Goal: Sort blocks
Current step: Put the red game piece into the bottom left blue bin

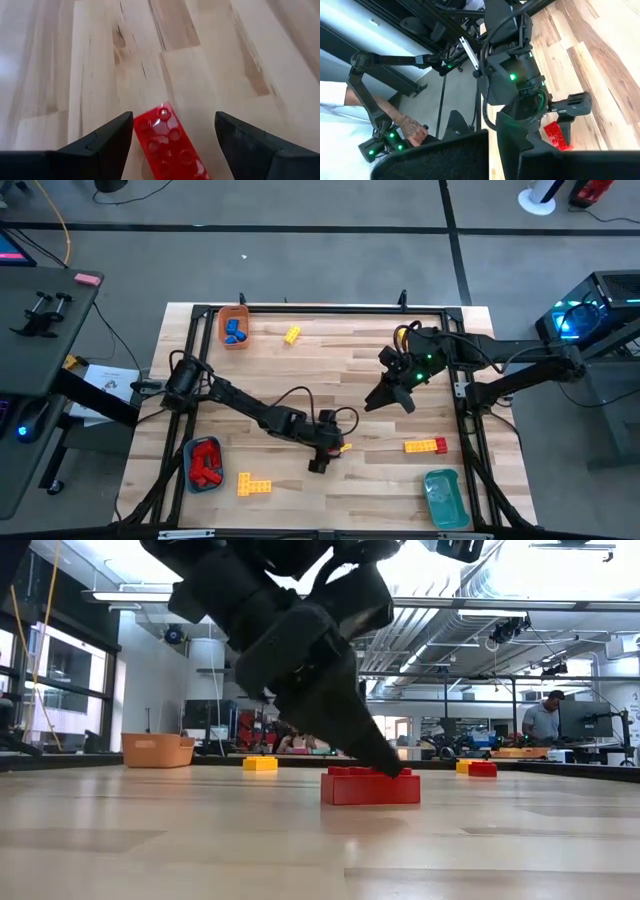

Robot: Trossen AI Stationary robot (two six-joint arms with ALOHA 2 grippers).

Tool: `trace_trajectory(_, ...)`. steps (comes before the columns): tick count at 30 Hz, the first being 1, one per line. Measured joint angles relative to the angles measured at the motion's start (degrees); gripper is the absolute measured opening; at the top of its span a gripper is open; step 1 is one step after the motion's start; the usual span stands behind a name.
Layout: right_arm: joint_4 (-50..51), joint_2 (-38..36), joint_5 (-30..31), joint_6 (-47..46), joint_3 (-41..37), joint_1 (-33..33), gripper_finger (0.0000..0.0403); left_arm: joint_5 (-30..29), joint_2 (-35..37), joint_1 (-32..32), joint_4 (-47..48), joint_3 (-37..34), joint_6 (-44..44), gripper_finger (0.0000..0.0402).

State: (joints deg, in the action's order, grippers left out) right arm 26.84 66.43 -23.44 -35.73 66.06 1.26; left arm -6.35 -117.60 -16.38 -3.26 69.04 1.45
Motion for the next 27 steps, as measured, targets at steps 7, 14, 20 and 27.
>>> trace_trajectory(7,0.5,0.0,0.0,0.0,0.0,0.0,0.0000,-1.2,-0.3,0.3,5.3,0.0,3.3,0.0268)
trace_trajectory(14,0.6,0.0,0.0,0.5,0.0,0.0,0.0000,-0.8,-0.3,0.6,7.6,0.0,10.0,0.0250)
trace_trajectory(20,0.8,0.0,0.0,1.3,0.0,0.0,0.0000,1.7,1.6,1.1,10.9,0.0,13.4,0.0094)
trace_trajectory(27,0.9,0.0,1.0,3.8,0.0,-0.5,0.0000,-1.9,15.6,3.9,25.9,0.0,9.8,0.0094)
